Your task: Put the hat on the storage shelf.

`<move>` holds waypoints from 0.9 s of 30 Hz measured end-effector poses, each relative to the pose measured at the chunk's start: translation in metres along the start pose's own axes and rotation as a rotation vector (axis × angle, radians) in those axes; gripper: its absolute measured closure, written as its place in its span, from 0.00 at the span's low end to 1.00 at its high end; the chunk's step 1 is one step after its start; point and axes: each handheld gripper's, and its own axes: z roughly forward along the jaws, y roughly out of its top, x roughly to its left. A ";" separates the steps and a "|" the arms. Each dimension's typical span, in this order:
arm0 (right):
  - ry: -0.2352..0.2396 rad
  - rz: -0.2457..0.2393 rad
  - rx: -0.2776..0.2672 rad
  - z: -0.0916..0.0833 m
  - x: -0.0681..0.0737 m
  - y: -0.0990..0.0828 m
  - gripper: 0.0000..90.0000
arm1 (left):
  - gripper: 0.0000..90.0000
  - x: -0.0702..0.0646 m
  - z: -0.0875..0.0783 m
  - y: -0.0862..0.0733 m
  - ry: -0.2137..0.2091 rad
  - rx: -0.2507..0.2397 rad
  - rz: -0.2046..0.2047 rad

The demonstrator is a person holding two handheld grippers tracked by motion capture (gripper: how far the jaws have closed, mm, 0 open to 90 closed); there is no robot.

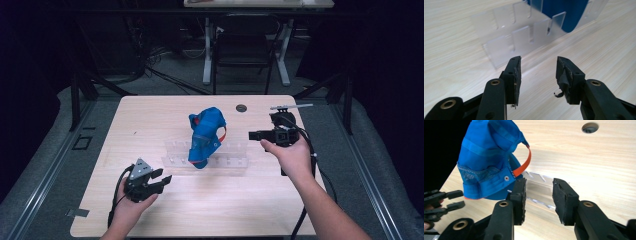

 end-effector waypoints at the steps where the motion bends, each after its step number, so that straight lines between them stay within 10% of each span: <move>1: 0.004 0.002 -0.004 -0.002 -0.002 -0.003 0.69 | 0.62 0.002 -0.001 -0.002 0.007 -0.003 -0.001; 16: -0.110 -0.058 -0.040 -0.014 -0.022 -0.055 0.67 | 0.58 0.026 -0.017 -0.024 0.041 -0.013 -0.112; 27: -0.187 -0.101 -0.072 -0.007 -0.027 -0.096 0.65 | 0.58 0.027 -0.014 -0.031 0.060 -0.009 -0.119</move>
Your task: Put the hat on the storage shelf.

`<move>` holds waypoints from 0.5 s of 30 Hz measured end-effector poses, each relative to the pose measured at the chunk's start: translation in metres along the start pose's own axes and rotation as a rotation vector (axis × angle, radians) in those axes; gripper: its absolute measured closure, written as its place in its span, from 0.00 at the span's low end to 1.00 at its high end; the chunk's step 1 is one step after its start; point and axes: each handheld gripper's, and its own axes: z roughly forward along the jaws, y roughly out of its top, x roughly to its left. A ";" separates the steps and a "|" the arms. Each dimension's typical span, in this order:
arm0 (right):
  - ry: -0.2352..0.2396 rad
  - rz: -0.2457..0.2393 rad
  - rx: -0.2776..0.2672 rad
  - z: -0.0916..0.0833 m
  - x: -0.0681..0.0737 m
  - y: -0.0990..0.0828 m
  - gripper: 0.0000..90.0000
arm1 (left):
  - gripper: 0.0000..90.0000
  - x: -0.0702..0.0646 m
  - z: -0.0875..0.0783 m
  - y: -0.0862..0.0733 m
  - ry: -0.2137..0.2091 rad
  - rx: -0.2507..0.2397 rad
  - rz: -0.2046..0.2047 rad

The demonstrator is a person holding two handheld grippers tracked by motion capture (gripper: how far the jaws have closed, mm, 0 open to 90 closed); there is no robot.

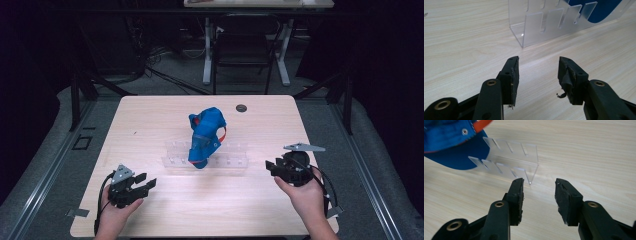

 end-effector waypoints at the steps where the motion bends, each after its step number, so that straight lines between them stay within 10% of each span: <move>1: -0.013 -0.003 -0.003 0.002 0.000 -0.004 0.65 | 0.58 0.000 0.001 -0.001 0.004 -0.006 0.001; 15: -0.045 -0.027 -0.059 0.027 -0.003 -0.057 0.61 | 0.53 -0.004 0.005 -0.006 -0.005 -0.007 0.018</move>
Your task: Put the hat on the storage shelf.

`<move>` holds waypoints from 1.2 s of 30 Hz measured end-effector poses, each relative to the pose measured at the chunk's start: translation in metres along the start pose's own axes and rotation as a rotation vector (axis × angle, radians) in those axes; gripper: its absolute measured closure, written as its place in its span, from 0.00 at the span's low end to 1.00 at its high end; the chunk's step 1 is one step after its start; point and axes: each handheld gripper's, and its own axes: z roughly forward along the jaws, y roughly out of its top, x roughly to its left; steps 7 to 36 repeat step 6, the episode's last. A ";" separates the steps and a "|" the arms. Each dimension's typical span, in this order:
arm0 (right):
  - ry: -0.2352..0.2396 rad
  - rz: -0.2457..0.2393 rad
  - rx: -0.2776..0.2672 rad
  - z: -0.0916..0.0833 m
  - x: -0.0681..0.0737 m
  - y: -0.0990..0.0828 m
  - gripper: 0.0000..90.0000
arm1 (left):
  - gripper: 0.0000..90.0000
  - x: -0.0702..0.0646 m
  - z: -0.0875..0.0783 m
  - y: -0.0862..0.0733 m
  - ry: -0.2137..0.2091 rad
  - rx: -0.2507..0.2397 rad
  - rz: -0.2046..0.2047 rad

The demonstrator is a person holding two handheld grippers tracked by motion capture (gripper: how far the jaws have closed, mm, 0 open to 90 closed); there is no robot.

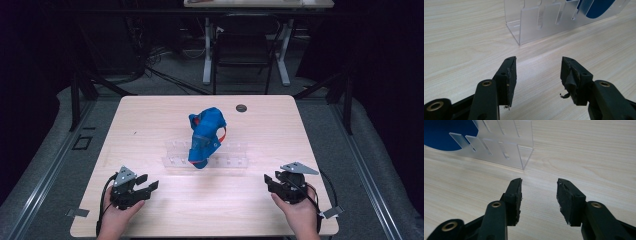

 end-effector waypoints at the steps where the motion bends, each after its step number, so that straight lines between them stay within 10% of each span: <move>1: -0.003 -0.011 -0.002 0.001 0.000 -0.002 0.60 | 0.53 0.000 0.000 0.000 -0.002 0.000 0.003; 36: -0.005 -0.043 -0.045 0.005 0.000 -0.011 0.56 | 0.53 -0.005 0.001 0.001 -0.018 -0.007 0.008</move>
